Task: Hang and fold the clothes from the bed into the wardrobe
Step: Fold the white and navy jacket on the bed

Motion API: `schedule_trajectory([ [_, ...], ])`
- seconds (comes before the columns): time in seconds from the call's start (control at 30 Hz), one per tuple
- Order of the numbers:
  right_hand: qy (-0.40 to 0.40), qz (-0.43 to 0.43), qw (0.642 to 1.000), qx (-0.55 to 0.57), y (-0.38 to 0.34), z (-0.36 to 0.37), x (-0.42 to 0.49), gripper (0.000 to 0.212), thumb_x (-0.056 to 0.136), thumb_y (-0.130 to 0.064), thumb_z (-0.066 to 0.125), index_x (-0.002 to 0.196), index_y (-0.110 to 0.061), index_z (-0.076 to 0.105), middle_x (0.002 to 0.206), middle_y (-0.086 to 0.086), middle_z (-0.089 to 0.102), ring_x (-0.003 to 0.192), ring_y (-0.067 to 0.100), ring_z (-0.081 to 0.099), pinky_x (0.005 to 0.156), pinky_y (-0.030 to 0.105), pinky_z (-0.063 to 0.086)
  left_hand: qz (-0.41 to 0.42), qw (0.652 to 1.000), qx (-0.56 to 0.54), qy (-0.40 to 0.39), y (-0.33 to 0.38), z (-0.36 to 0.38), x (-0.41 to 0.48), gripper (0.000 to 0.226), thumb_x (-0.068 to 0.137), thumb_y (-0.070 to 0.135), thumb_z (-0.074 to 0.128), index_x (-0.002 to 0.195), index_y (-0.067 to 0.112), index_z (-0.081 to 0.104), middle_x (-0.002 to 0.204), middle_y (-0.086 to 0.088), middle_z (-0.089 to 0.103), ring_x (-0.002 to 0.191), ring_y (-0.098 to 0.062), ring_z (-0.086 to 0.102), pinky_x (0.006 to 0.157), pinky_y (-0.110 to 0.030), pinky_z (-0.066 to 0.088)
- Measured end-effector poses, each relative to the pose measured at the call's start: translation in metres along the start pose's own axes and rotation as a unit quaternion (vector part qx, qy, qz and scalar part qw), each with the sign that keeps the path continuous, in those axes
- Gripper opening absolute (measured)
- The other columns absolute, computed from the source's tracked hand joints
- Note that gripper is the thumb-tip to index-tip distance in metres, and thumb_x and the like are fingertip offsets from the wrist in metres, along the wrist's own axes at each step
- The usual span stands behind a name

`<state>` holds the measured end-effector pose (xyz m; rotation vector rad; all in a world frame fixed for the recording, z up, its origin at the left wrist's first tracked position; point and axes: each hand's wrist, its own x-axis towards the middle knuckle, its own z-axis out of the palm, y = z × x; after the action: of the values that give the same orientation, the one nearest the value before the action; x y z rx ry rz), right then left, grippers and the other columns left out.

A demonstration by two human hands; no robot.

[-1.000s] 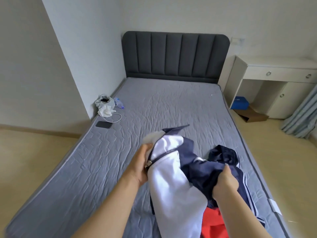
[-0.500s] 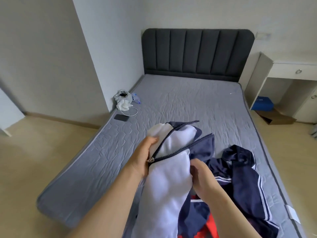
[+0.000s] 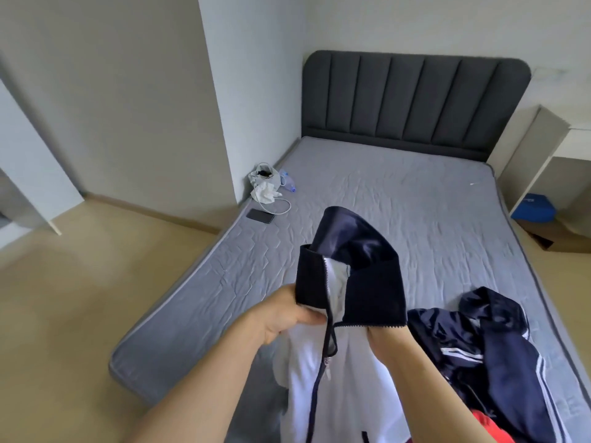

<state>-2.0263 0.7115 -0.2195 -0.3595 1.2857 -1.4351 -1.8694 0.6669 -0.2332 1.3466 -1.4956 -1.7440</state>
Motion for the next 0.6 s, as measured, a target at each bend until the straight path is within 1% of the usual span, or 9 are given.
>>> schedule_trajectory([
  [0.07, 0.002, -0.004, 0.999, -0.043, 0.007, 0.026, 0.003, 0.038, 0.1, 0.001, 0.03, 0.068, -0.016, 0.041, 0.051, 0.001, 0.052, 0.053, 0.01, 0.042, 0.044, 0.012, 0.038, 0.012, 0.999, 0.011, 0.038, -0.003, -0.03, 0.001, 0.03, 0.071, 0.002, 0.077, 0.086, 0.027, 0.066, 0.078, 0.016, 0.071, 0.074, 0.004, 0.066, 0.064, -0.01, 0.049],
  [0.13, 0.002, 0.003, 0.998, -0.065, 0.009, 0.052, 0.004, 0.026, 0.097, -0.015, 0.044, 0.074, -0.018, 0.053, 0.041, -0.012, 0.055, 0.041, 0.005, 0.052, 0.036, 0.009, 0.037, 0.021, 0.994, 0.027, 0.101, -0.009, -0.061, 0.002, 0.028, 0.068, 0.011, 0.081, 0.082, 0.03, 0.065, 0.078, 0.017, 0.07, 0.073, 0.005, 0.064, 0.06, -0.011, 0.048],
  [0.17, 0.006, 0.001, 0.999, -0.052, 0.01, 0.061, 0.005, 0.021, 0.095, -0.02, 0.048, 0.076, -0.02, 0.057, 0.043, -0.012, 0.058, 0.041, 0.003, 0.055, 0.037, 0.01, 0.039, 0.024, 0.99, 0.04, 0.131, -0.012, -0.075, 0.002, 0.028, 0.066, 0.015, 0.082, 0.082, 0.029, 0.064, 0.081, 0.014, 0.07, 0.076, 0.001, 0.065, 0.065, -0.016, 0.05],
  [0.23, 0.022, -0.021, 0.998, -0.058, 0.014, 0.075, 0.007, 0.018, 0.092, -0.02, 0.052, 0.076, -0.022, 0.06, 0.054, -0.006, 0.062, 0.055, 0.011, 0.058, 0.049, 0.02, 0.044, 0.031, 0.986, 0.068, 0.152, -0.017, -0.099, 0.003, 0.032, 0.057, 0.022, 0.085, 0.082, 0.027, 0.066, 0.085, 0.009, 0.071, 0.083, -0.007, 0.065, 0.074, -0.025, 0.053],
  [0.3, 0.038, -0.052, 0.993, -0.097, 0.02, 0.088, 0.006, 0.018, 0.091, -0.013, 0.051, 0.077, -0.018, 0.06, 0.065, -0.003, 0.058, 0.064, 0.013, 0.051, 0.055, 0.023, 0.042, 0.04, 0.986, 0.09, 0.135, -0.019, -0.117, 0.005, 0.034, 0.055, 0.025, 0.085, 0.082, 0.027, 0.065, 0.086, 0.008, 0.07, 0.084, -0.008, 0.065, 0.075, -0.025, 0.053],
  [0.37, 0.048, -0.089, 0.985, -0.137, 0.029, 0.096, 0.001, 0.012, 0.092, -0.012, 0.048, 0.084, -0.012, 0.058, 0.071, -0.003, 0.055, 0.066, 0.011, 0.049, 0.053, 0.02, 0.042, 0.048, 0.986, 0.125, 0.103, -0.019, -0.128, 0.006, 0.029, 0.065, 0.022, 0.082, 0.084, 0.03, 0.062, 0.088, 0.011, 0.067, 0.085, -0.006, 0.063, 0.071, -0.02, 0.051],
  [0.43, 0.056, -0.141, 0.97, -0.188, 0.038, 0.097, -0.004, 0.017, 0.092, -0.011, 0.048, 0.082, -0.021, 0.058, 0.074, -0.005, 0.057, 0.068, 0.01, 0.051, 0.058, 0.024, 0.044, 0.064, 0.98, 0.17, 0.078, -0.016, -0.135, 0.006, 0.033, 0.072, 0.024, 0.078, 0.099, 0.03, 0.06, 0.098, 0.01, 0.066, 0.091, -0.006, 0.061, 0.075, -0.021, 0.05],
  [0.5, 0.066, -0.19, 0.951, -0.236, 0.042, 0.095, -0.008, 0.024, 0.091, -0.009, 0.05, 0.081, -0.03, 0.056, 0.075, -0.007, 0.06, 0.071, 0.012, 0.053, 0.065, 0.03, 0.046, 0.085, 0.975, 0.198, 0.062, -0.011, -0.142, 0.004, 0.049, 0.072, 0.024, 0.077, 0.114, 0.031, 0.052, 0.105, 0.012, 0.062, 0.096, -0.004, 0.057, 0.08, -0.022, 0.048],
  [0.6, 0.101, -0.218, 0.927, -0.287, 0.042, 0.088, -0.009, 0.02, 0.09, -0.011, 0.052, 0.082, -0.029, 0.053, 0.068, -0.01, 0.059, 0.066, 0.013, 0.052, 0.062, 0.031, 0.044, 0.054, 0.972, 0.229, 0.017, -0.003, -0.155, -0.003, 0.058, 0.072, 0.012, 0.074, 0.118, 0.025, 0.041, 0.111, 0.005, 0.057, 0.101, -0.011, 0.054, 0.086, -0.027, 0.046],
])
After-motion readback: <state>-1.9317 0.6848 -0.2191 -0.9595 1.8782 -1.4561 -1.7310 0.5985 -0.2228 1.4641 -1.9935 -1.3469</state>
